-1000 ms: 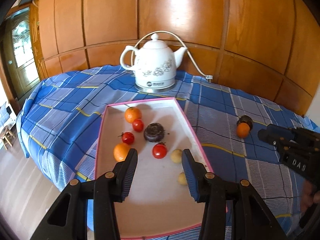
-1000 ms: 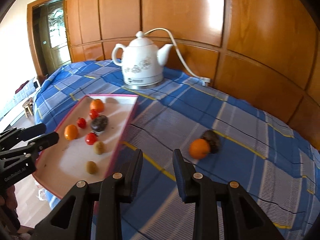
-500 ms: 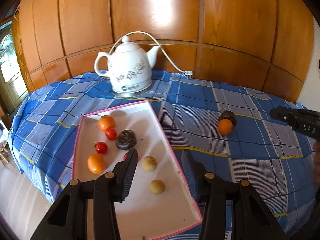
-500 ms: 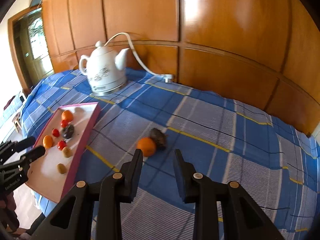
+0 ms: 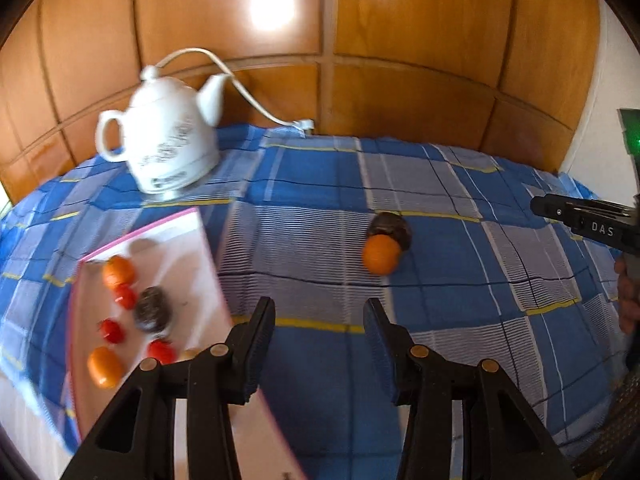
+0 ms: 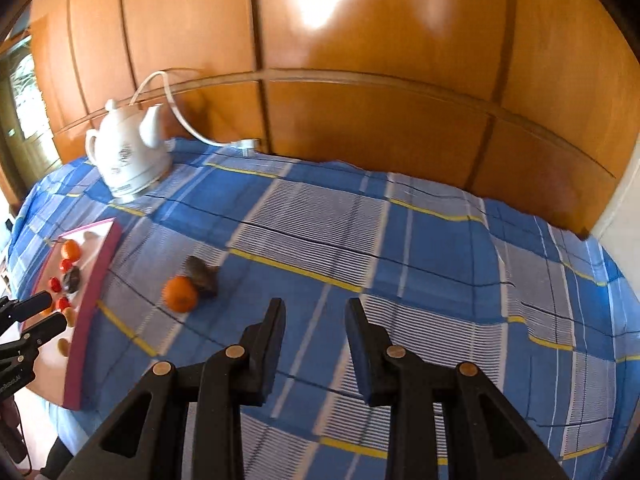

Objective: Organize fruits
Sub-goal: 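Move the left gripper to an orange on the cloth while right approaches a dark brown fruit, then close the left gripper on the orange while the right gripper closes on the dark brown fruit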

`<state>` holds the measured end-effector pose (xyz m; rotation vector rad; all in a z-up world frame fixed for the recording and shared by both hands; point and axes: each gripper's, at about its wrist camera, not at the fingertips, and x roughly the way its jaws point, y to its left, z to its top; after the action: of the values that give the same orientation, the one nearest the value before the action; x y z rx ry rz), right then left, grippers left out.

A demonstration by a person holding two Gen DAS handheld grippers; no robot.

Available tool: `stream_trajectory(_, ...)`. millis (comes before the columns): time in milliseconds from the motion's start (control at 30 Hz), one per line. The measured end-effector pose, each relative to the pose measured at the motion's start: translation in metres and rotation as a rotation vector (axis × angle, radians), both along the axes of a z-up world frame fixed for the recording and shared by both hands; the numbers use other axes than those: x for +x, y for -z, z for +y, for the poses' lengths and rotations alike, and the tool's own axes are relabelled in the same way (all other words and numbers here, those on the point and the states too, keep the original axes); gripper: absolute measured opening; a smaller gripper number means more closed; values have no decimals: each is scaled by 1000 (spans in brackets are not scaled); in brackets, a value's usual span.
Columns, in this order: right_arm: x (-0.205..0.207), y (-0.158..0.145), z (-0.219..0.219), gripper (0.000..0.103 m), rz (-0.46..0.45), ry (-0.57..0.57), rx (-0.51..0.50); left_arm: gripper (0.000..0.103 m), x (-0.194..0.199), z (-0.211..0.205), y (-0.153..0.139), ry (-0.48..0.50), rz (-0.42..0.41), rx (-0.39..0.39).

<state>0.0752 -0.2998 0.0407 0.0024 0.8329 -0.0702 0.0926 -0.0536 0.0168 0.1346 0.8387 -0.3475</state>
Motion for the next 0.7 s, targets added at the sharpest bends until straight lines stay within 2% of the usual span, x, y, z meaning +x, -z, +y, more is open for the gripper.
stream_trajectory(67, 0, 5, -8, 31, 4, 10, 21, 52, 10, -18, 6, 43, 16, 3)
stream_trajectory(100, -1, 8, -12, 31, 8, 15, 33, 60, 16, -27, 10, 63, 25, 0)
stream_trajectory(167, -2, 12, -17, 31, 16, 18, 53, 64, 26, -39, 18, 81, 35, 0)
stream_trajectory(333, -1, 21, -23, 31, 32, 18, 116, 66, 54, -62, 38, 105, 96, -10)
stream_trajectory(533, 0, 21, -24, 31, 42, 5, 176, 66, 74, -76, 57, 121, 101, 8)
stream_trajectory(600, 0, 21, -21, 31, 41, -5, 174, 64, 79, -79, 62, 134, 99, 5)
stream_trajectory(700, 0, 20, -16, 31, 40, -20, 171, 38, 84, -81, 69, 137, 115, 0)
